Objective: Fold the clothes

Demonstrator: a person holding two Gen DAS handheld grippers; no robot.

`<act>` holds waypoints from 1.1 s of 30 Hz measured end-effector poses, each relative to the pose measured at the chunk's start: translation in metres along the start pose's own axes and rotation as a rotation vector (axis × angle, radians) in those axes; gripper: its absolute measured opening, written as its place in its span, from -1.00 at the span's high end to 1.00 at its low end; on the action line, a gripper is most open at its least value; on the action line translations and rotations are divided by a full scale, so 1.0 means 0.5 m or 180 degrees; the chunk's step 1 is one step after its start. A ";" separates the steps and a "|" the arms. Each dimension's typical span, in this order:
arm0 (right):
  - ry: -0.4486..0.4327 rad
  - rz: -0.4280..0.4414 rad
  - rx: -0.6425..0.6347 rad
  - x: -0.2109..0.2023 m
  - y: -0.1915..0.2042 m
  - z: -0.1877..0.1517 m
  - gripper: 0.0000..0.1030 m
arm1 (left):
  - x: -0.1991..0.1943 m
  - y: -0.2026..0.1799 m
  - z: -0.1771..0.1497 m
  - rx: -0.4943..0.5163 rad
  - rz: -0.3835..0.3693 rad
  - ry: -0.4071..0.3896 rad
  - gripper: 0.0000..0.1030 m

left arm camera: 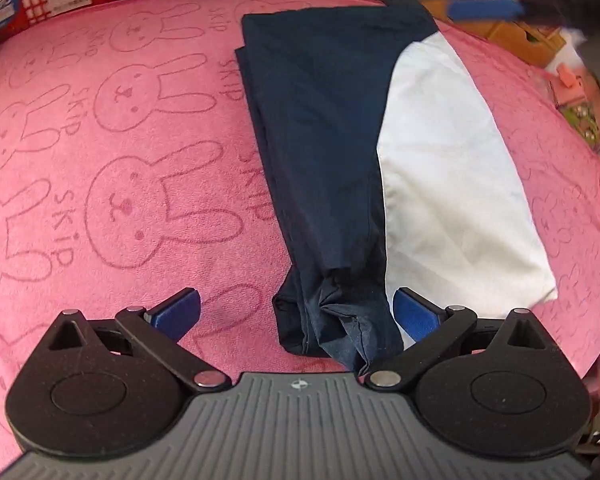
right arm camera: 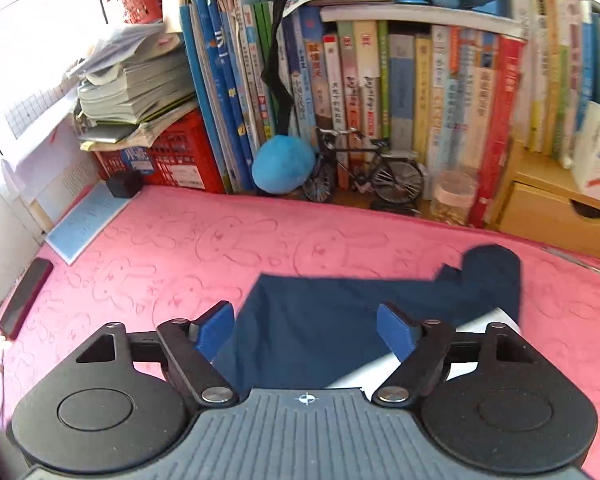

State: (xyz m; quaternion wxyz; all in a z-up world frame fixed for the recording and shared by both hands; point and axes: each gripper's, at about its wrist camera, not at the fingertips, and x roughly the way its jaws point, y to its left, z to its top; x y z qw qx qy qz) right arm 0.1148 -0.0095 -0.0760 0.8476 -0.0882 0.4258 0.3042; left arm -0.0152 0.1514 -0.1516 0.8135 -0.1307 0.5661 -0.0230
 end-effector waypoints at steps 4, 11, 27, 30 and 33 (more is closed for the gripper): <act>0.0384 -0.0245 -0.0112 -0.094 -0.010 -0.137 -0.68 | -0.048 0.010 -0.002 -0.0213 0.0086 -0.0095 -1.00; 0.0502 -0.0955 -0.0872 -0.157 0.026 -0.341 -0.68 | -0.060 0.021 -0.016 -0.0560 0.0342 -0.0020 -1.00; 0.0280 -0.2525 -0.1585 -0.085 -0.078 -0.449 -0.65 | 0.021 0.041 -0.039 -0.0583 0.0876 0.0241 -1.00; 0.0439 -0.1222 -0.0072 -0.156 -0.210 -0.420 -0.51 | 0.020 0.046 -0.038 -0.0544 0.0867 0.0250 -1.00; 0.0476 0.0263 0.1148 -0.172 -0.304 -0.399 -0.51 | 0.018 0.050 -0.039 -0.0540 0.0867 0.0250 -1.00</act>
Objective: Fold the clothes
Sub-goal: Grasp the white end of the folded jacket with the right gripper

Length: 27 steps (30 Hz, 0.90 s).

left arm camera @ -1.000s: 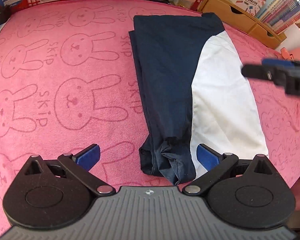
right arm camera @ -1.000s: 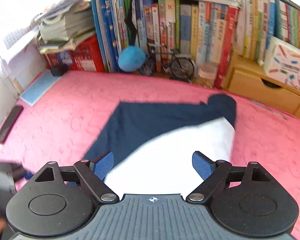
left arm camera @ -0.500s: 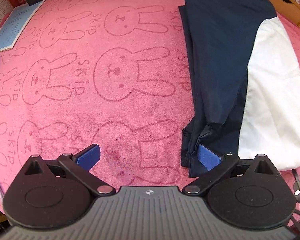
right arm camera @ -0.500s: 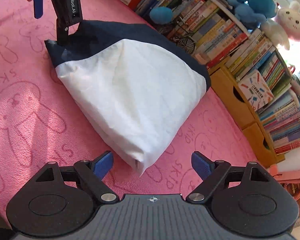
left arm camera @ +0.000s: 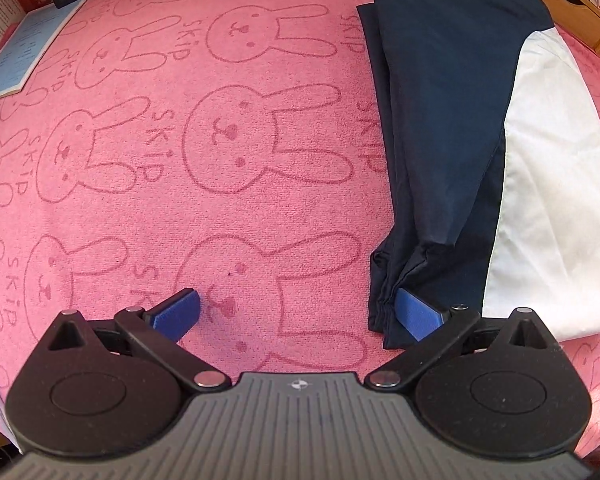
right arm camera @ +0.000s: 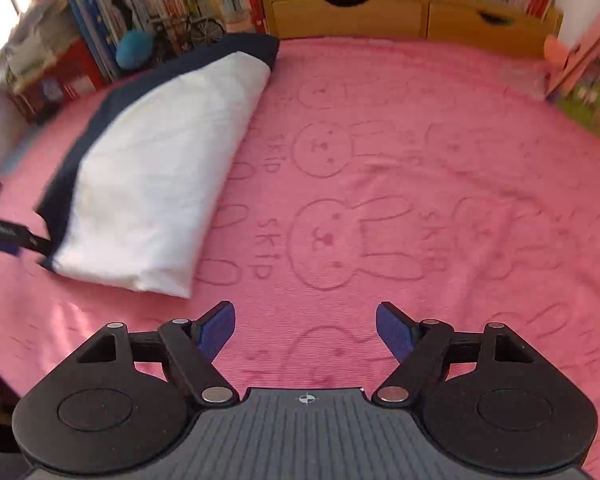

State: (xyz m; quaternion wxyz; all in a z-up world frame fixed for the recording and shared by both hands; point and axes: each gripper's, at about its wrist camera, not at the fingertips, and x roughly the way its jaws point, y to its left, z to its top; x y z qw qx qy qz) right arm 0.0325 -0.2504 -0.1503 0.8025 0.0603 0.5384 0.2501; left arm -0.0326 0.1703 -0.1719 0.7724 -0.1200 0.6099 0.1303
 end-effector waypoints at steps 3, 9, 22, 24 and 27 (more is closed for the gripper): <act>0.0109 0.0830 0.0298 0.062 -0.030 0.047 -0.46 | -0.001 0.005 -0.002 -0.0023 0.0005 -0.0010 -1.00; 0.0416 0.1518 0.0464 0.192 -0.041 0.120 0.18 | -0.002 0.017 -0.001 -0.0050 0.0012 -0.0006 -1.00; 0.0803 0.1495 0.1104 0.186 -0.043 0.069 0.50 | -0.007 0.038 0.010 -0.0214 0.0075 0.0065 -1.00; 0.0946 0.1564 0.1440 0.193 -0.059 0.073 0.56 | -0.020 0.030 0.011 -0.0233 0.0200 0.0079 -0.96; 0.1251 0.1705 0.1865 0.204 -0.082 0.095 0.58 | -0.101 -0.044 -0.002 0.0459 0.0538 -0.0498 -0.79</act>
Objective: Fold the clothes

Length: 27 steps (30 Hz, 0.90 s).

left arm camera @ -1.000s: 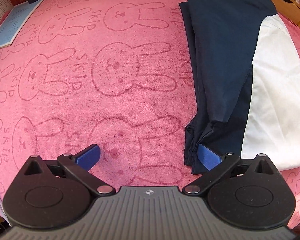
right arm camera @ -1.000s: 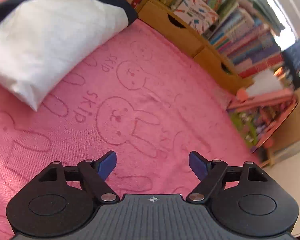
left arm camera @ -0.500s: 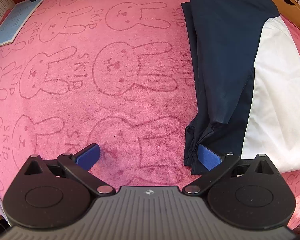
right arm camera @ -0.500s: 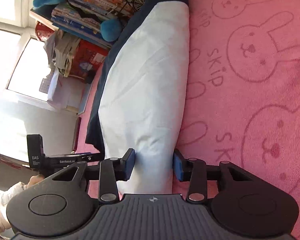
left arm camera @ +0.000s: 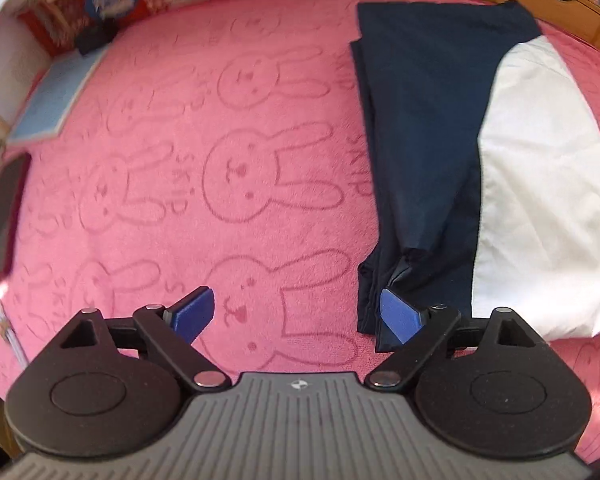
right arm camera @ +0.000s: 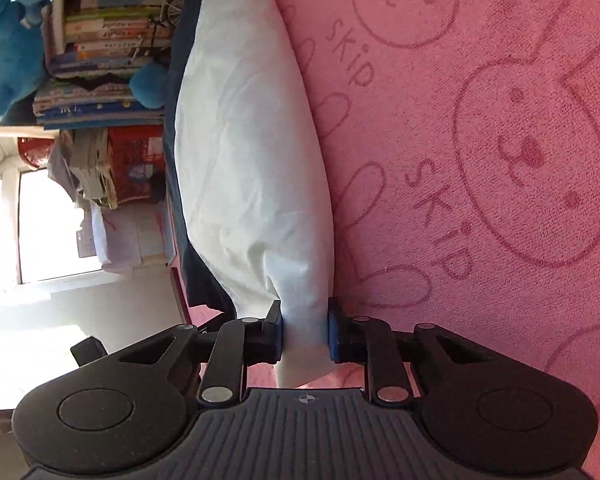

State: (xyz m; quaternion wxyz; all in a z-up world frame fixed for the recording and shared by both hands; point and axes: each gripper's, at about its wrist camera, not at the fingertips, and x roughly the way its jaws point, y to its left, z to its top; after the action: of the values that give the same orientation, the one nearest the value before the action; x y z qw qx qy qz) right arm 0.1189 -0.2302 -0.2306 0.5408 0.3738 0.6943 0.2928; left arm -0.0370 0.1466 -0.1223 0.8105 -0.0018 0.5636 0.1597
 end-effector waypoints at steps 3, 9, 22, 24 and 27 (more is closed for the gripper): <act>0.0277 0.0157 0.0427 -0.013 0.007 0.031 0.58 | -0.087 -0.169 0.038 0.1162 0.0321 -0.0843 -0.97; 0.0643 0.0281 0.0893 -0.021 0.056 0.075 0.58 | -0.078 -0.368 -0.042 0.3062 0.0033 -0.1764 -1.00; 0.0231 0.0346 -0.0037 -0.050 0.093 0.102 -0.31 | 0.041 -0.416 -0.008 0.2970 0.0428 -0.1648 0.34; -0.0097 0.0282 -0.0162 -0.060 0.083 0.128 -0.51 | 0.038 -0.410 0.004 0.2810 0.0385 -0.1629 0.43; -0.0348 0.0287 -0.0341 -0.045 0.087 0.178 -0.56 | 0.027 -0.398 0.012 0.2614 0.0312 -0.1636 0.50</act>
State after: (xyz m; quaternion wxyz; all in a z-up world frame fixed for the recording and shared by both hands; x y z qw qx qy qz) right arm 0.2169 -0.2251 -0.2048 0.5834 0.3906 0.6295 0.3327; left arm 0.0247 -0.0375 -0.1675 0.8487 0.3842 0.3610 -0.0427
